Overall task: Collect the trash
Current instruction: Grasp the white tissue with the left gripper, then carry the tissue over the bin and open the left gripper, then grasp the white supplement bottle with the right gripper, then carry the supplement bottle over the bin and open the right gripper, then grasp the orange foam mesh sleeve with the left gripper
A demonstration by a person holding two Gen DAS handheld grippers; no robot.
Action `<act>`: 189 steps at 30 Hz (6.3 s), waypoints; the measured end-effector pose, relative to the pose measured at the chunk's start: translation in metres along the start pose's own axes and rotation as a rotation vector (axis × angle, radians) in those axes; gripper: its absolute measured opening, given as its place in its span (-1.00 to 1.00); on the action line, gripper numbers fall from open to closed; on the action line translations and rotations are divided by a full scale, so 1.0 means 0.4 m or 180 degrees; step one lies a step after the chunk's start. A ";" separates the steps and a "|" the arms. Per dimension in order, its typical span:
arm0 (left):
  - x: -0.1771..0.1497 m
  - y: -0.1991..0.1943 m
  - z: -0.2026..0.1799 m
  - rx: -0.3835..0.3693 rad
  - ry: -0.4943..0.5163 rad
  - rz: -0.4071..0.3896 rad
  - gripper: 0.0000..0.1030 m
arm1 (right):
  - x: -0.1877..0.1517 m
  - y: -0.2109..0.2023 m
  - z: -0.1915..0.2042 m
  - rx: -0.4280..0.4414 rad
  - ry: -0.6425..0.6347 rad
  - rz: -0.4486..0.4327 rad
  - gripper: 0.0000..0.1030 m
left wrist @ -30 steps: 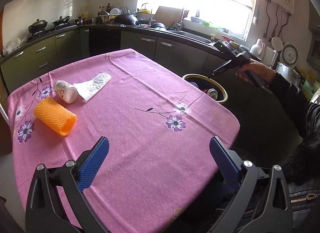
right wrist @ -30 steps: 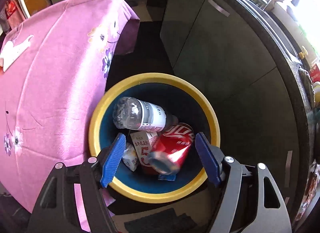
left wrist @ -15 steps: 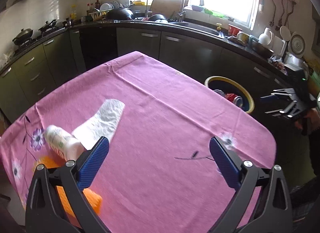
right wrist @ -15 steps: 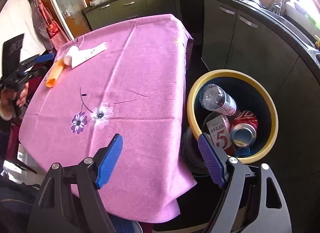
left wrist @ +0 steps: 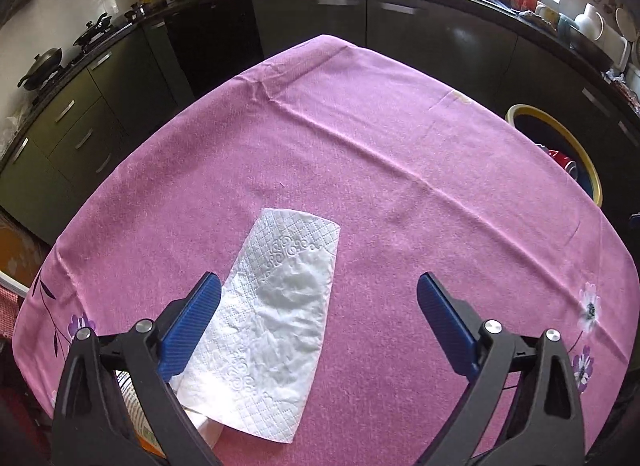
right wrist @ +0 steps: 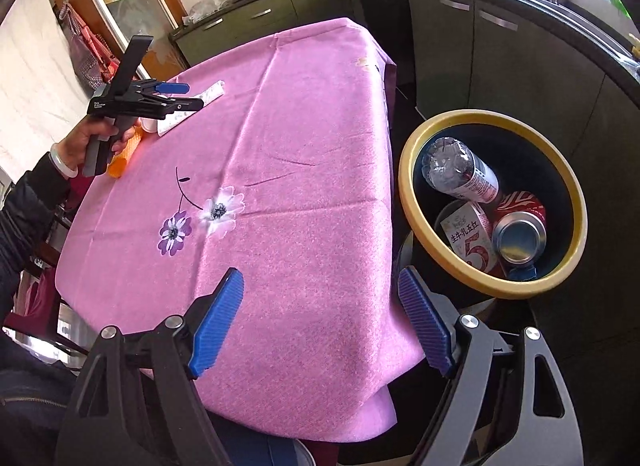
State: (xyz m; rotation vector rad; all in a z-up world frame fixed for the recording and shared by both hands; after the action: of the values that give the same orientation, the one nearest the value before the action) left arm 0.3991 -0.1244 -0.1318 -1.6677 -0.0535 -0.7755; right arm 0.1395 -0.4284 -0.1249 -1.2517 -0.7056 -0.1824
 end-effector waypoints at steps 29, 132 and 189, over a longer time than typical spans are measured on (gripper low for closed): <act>-0.063 -0.078 -0.058 -0.0090 -0.0197 -0.0005 -0.93 | 0.007 -0.022 0.028 0.0081 -0.0059 -0.0105 0.57; -0.766 -0.655 0.160 0.0855 -0.2102 -0.1224 0.74 | 0.830 0.705 0.683 0.0221 -0.1366 0.1742 0.10; -0.552 -0.513 -0.015 0.0982 -0.1907 -0.0775 0.86 | 0.089 -0.099 -0.207 -0.0038 0.0624 0.0203 0.27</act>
State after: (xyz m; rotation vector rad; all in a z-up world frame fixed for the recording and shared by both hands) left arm 0.1351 0.0072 -0.0684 -1.5564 -0.7693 -0.3924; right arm 0.1798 -0.5081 -0.0838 -1.2468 -0.4957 -0.2537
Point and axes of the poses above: each gripper's, at about its wrist camera, not at the fingertips, and y roughly the way its jaws point, z to its left, x to its top, the point moved 2 cm from there along y, roughly the way its jaws point, and after that the axes turned 14 degrees about -y, right-handed, at the moved point
